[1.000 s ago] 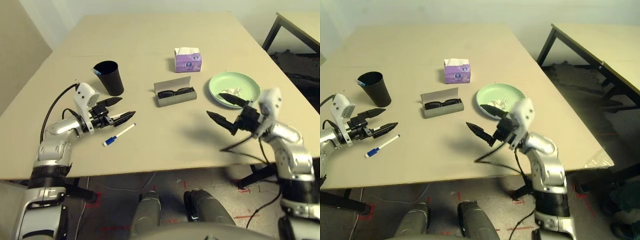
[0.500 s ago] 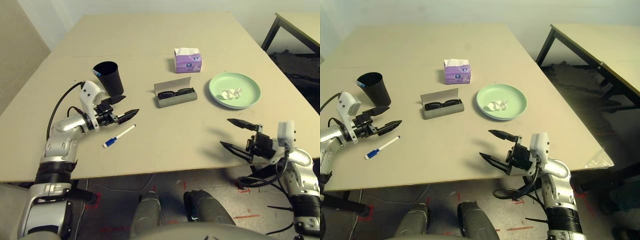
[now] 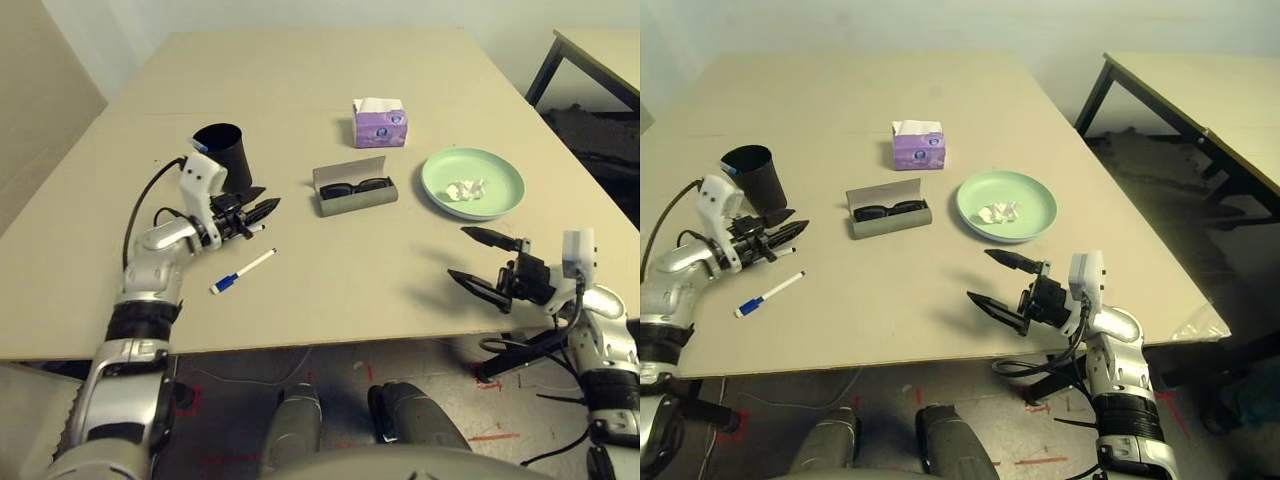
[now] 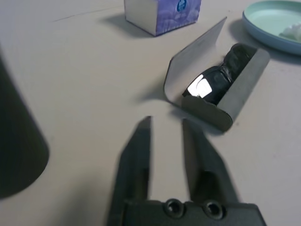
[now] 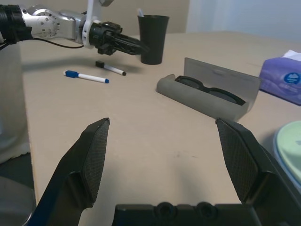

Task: Organize and tidy the items on the table.

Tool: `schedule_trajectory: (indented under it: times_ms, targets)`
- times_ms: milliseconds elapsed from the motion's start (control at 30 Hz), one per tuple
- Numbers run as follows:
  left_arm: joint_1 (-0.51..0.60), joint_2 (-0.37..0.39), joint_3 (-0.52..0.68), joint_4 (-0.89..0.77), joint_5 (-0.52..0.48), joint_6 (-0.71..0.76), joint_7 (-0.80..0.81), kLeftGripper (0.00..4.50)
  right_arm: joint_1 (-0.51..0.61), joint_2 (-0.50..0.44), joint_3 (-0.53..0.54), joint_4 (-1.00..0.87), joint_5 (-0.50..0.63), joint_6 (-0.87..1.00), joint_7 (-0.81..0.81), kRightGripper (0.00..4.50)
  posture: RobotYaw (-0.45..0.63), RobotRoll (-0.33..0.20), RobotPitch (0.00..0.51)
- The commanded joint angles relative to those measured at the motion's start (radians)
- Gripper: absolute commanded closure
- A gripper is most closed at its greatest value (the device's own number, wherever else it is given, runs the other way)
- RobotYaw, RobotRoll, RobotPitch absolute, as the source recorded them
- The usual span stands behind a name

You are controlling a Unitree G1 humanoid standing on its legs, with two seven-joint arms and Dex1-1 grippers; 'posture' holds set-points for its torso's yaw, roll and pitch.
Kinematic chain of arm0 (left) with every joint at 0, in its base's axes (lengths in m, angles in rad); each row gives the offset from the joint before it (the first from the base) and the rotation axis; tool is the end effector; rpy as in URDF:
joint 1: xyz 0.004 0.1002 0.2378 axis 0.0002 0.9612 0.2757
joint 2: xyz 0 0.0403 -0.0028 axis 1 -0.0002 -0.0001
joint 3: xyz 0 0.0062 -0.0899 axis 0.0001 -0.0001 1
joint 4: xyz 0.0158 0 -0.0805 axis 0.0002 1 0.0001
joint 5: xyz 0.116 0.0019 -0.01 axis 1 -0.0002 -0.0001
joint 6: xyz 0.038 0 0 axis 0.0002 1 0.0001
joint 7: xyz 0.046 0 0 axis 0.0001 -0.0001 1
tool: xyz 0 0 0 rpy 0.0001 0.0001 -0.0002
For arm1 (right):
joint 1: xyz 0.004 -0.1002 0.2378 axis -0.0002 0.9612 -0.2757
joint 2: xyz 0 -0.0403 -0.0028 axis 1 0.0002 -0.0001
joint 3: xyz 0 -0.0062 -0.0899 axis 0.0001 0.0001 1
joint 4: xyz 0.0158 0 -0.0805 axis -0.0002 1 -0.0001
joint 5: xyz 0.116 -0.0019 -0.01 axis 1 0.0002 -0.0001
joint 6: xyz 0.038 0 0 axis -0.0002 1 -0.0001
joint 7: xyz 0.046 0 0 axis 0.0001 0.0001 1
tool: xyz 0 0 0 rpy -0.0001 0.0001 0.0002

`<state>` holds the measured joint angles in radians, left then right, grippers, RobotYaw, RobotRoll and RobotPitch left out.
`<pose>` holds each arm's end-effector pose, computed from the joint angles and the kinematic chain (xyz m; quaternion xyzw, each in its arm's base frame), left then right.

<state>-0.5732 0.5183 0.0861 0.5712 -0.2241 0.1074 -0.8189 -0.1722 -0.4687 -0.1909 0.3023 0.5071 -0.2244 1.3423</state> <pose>0.3090 0.2648 0.1293 0.0821 0.0599 -0.3012 0.9481 0.2408 -0.2806 0.0890 -0.0415 -0.0993 0.5104 0.8532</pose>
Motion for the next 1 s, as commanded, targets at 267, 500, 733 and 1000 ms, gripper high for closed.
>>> schedule_trajectory:
  times_ms: [267, 500, 733, 1000]
  targets:
    - [-0.188, -0.065, -0.043, 0.313, 0.110, -0.117, 0.083, 4.48, 0.008, -0.002, 0.018, -0.037, -0.003, 0.007, -0.033, 0.00, -0.08, 0.000, 0.091]
    - [-0.281, -0.110, -0.059, 0.478, 0.164, -0.176, 0.135, 4.48, 0.039, 0.014, 0.033, -0.076, 0.003, 0.010, -0.051, 0.00, -0.10, 0.000, 0.092]
    - [-0.343, -0.141, -0.059, 0.586, 0.198, -0.216, 0.182, 4.48, 0.045, 0.022, 0.041, -0.112, 0.005, 0.029, -0.074, 0.00, -0.12, 0.000, 0.090]
    - [-0.384, -0.172, -0.055, 0.661, 0.228, -0.240, 0.250, 4.48, 0.037, 0.020, 0.049, -0.083, 0.003, 0.015, -0.058, 0.00, -0.12, 0.000, 0.089]
